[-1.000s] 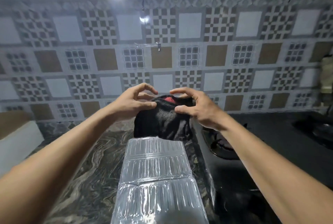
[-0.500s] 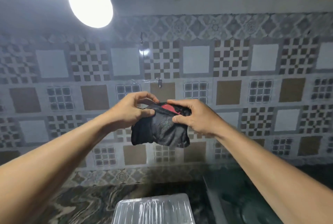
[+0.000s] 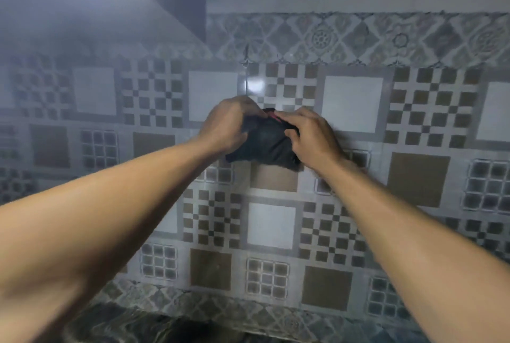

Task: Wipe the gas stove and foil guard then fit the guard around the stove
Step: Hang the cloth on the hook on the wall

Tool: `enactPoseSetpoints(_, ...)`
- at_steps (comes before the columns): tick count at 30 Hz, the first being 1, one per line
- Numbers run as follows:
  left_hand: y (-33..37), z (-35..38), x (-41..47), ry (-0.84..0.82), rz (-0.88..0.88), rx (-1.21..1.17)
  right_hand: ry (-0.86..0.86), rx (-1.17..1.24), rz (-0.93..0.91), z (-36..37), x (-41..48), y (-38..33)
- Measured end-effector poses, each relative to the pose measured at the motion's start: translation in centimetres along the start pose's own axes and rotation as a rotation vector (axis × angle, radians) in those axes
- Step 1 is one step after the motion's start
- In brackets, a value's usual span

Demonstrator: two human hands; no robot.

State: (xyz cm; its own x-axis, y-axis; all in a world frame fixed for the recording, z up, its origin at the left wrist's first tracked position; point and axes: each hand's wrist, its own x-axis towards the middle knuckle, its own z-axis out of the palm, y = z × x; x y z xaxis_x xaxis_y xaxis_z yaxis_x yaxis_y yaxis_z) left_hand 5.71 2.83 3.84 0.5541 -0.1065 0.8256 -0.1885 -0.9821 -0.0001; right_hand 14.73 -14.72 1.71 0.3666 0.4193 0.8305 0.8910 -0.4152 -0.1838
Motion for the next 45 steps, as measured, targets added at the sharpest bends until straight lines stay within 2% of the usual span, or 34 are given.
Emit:
enactPoseSetpoints(5,-0.9,3.1,-0.4,0.022,0.059,0.174,0.004,-0.310,-0.154,2.7,0.1,2.9)
enactPoseSetpoints(10,-0.7,4.5,-2.9,-0.038,0.029,0.122,-0.032,-0.343,-0.161,4.0,-3.3,4.4)
enactPoseSetpoints(14,0.0,4.8,-4.0,-0.078,-0.116,0.032,-0.100,-0.306,-0.080,3.4,-3.8,3.7)
enactPoseSetpoints(19,1.3,2.8,-4.8,-0.261,-0.297,-0.185,-0.346,-0.167,0.090,1.0,-4.5,2.3)
enactPoseSetpoints(23,2.9,0.5,-6.1,-0.239,-0.314,-0.223,-0.361,-0.087,0.173,-1.4,-5.6,0.3)
enactPoseSetpoints(27,4.2,-2.1,-7.8,-0.275,-0.246,-0.148,-0.360,-0.124,0.214,-4.2,-6.6,-2.7)
enactPoseSetpoints(31,5.4,-5.1,-9.9,-0.429,-0.234,-0.101,-0.466,-0.192,0.245,-6.9,-8.0,-6.6)
enactPoseSetpoints(37,6.4,-8.1,-12.9,-0.619,-0.324,0.052,-0.640,-0.249,0.245,-8.3,-10.3,-11.4)
enactPoseSetpoints(45,8.6,-11.5,-19.0,-0.702,-0.492,0.172,-0.856,-0.257,0.095,-6.8,-13.9,-14.2)
